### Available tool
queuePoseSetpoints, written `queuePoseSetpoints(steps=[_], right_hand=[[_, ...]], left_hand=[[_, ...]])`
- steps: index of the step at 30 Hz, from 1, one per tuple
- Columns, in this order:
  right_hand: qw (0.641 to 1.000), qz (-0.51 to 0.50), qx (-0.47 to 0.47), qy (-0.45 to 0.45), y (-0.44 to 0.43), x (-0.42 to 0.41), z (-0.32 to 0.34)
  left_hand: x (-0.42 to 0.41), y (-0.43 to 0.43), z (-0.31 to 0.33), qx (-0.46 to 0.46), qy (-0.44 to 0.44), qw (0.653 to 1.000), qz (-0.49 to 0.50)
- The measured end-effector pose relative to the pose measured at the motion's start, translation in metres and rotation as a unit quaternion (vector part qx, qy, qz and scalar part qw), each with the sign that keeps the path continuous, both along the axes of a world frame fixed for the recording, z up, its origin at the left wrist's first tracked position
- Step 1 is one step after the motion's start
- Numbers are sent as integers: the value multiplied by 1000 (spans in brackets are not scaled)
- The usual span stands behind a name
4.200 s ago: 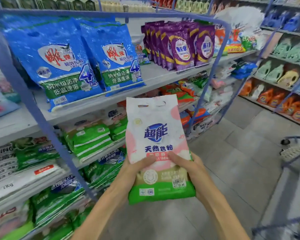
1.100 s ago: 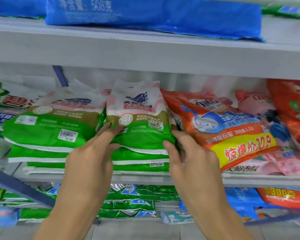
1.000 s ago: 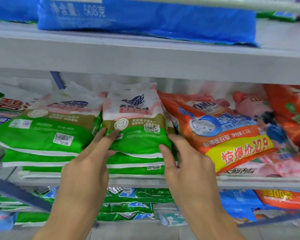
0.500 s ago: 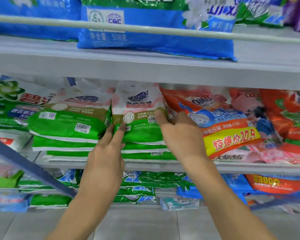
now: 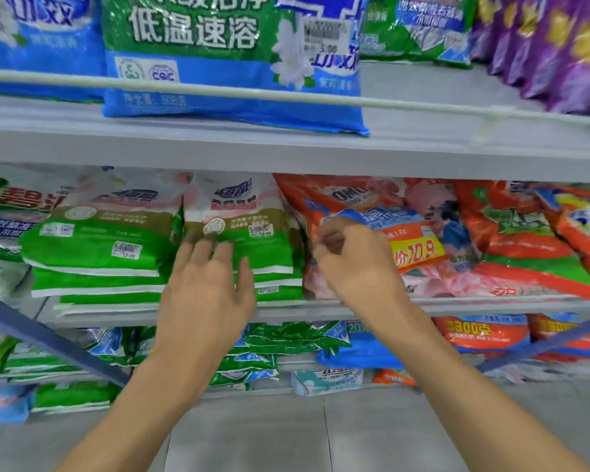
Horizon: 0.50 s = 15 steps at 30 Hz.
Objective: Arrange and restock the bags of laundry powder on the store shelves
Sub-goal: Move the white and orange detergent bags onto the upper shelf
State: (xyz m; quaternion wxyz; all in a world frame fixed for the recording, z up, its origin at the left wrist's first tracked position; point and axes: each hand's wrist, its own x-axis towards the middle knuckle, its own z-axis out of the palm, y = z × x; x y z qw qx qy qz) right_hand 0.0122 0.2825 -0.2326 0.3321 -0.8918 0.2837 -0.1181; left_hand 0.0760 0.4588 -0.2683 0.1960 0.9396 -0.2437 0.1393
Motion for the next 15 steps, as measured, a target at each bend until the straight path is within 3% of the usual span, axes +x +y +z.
queuePoseSetpoints(steps=[4,7,11,15], right_hand=[[993,-76,-79,-43,-58,-33,4],[990,-127,-63,3,-118,-47,-8],[991,-65,111,42,-161,-52,-23],[959,-35,271,73,-181,-46,-20]], left_hand=[[-24,-49,11,-61,25,996,-66],[-29,-93,19,-72,131,989,3],[-35,-145,29,-82,284,953,72],[-36,-165,27,-175,383,903,87]])
